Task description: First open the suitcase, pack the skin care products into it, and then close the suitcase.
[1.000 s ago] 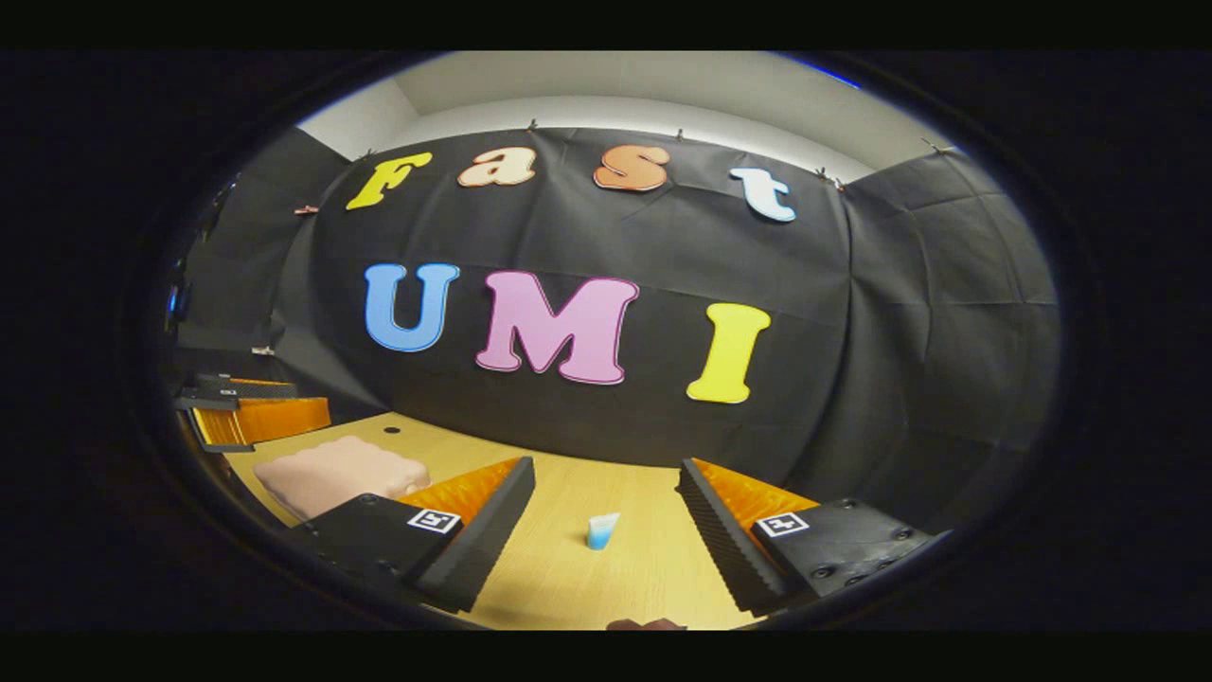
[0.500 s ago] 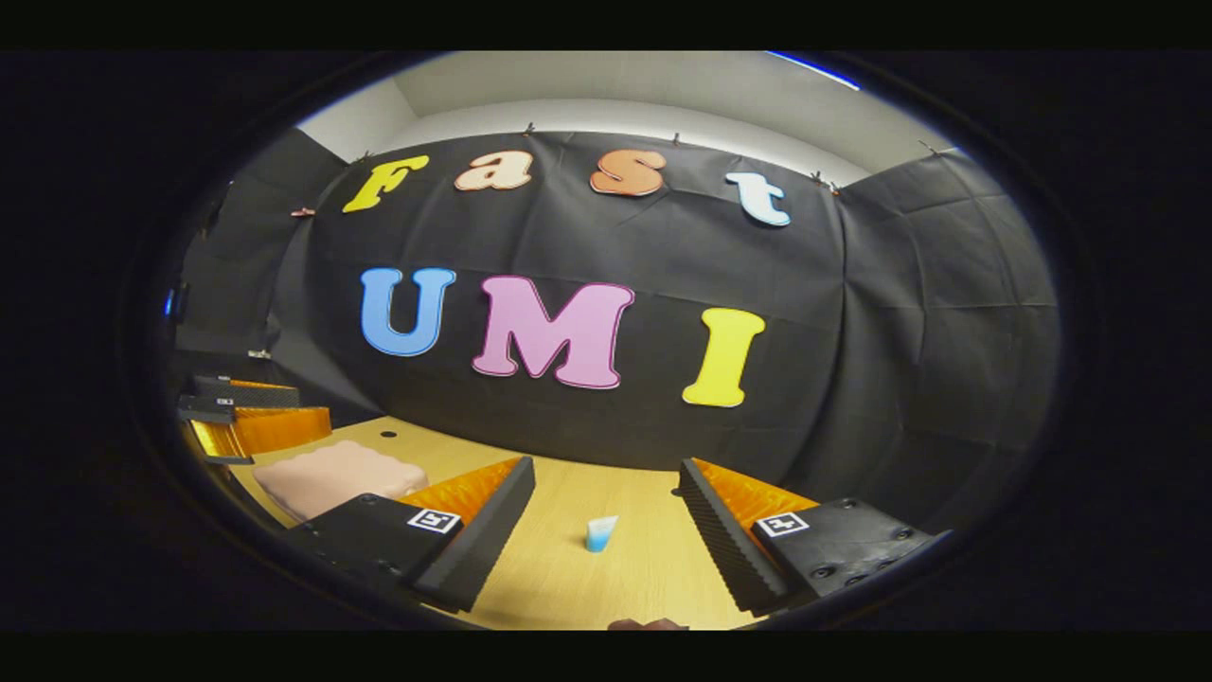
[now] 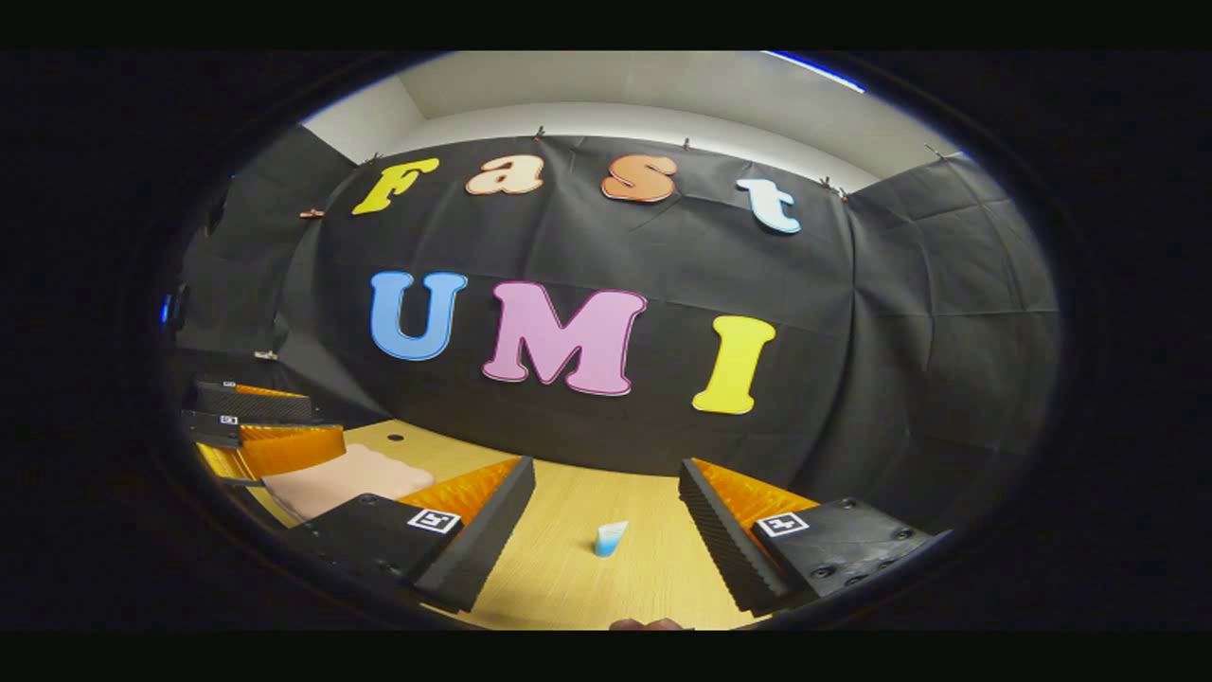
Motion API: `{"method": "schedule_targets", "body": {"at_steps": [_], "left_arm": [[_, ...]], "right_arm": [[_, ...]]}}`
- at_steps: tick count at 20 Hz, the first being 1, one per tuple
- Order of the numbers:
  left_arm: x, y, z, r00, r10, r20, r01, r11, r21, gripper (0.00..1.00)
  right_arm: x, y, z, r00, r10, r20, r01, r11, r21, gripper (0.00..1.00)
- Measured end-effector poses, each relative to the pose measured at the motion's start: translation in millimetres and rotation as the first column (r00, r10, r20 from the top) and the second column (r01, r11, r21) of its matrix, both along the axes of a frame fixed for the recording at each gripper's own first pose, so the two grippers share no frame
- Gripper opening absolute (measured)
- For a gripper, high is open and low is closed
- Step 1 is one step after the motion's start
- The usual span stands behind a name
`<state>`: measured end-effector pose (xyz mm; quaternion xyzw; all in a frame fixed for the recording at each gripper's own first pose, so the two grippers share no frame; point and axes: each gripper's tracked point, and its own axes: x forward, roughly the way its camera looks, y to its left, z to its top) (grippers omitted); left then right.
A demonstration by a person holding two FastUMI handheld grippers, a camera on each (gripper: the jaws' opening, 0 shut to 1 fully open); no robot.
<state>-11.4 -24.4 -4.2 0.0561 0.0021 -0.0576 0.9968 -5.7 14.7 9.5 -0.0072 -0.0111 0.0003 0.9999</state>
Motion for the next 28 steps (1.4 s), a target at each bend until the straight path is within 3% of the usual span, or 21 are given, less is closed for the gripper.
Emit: {"method": "schedule_targets", "body": {"at_steps": [5, 11, 13, 15, 19, 22, 25, 28], "left_arm": [[3, 1, -10, 1.0, -0.01, -0.024, 0.009, 1.0, -0.011, 0.97], [21, 3, -75, 0.986, 0.018, -0.169, -0.005, 0.997, 0.073, 0.98], [29, 0, -101, 0.971, 0.012, -0.239, 0.003, 0.998, 0.064, 0.98], [38, -5, -125, 0.947, -0.002, -0.321, 0.012, 0.999, 0.031, 0.98], [59, 6, -170, 0.871, 0.045, -0.489, -0.079, 0.996, -0.048, 0.98], [85, 16, -193, 0.832, 0.12, -0.541, -0.126, 0.992, 0.026, 0.98], [108, 19, -222, 0.789, 0.133, -0.6, -0.127, 0.991, 0.053, 0.98], [124, 26, -250, 0.715, 0.145, -0.684, -0.18, 0.983, 0.02, 0.98]], "right_arm": [[4, 5, -1, 1.0, 0.005, -0.002, -0.005, 1.0, 0.002, 0.97], [8, 11, -4, 1.0, 0.028, -0.003, -0.028, 1.0, -0.011, 0.97], [10, 7, -8, 0.999, 0.034, 0.003, -0.034, 0.999, -0.037, 0.97], [14, 0, -18, 0.999, 0.041, -0.005, -0.042, 0.997, -0.06, 0.97], [30, -20, -39, 0.998, 0.057, -0.037, -0.058, 0.998, -0.04, 0.96], [45, -34, -61, 0.995, 0.065, -0.069, -0.067, 0.997, -0.024, 0.97], [59, -52, -82, 0.992, 0.067, -0.109, -0.069, 0.998, -0.014, 0.97], [74, -77, -92, 0.991, 0.052, -0.124, -0.051, 0.999, 0.01, 0.97]]}}
